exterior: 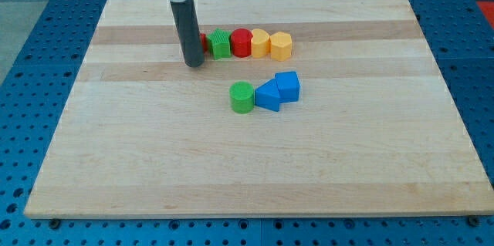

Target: Point at the yellow hexagon

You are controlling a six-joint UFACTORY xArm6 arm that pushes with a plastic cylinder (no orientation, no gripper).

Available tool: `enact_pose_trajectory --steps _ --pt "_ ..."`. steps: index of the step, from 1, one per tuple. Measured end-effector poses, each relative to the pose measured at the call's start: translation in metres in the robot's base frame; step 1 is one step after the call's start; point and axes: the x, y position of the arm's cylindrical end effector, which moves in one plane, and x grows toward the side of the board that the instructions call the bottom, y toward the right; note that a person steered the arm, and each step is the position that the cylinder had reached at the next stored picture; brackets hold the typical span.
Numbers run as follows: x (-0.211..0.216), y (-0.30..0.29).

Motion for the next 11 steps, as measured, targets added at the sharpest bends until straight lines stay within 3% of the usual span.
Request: enact_pose_trajectory --steps 2,6,11 --pt "0.022 0.009" --pt "0.024 0.115" --pt "0.001 0.134"
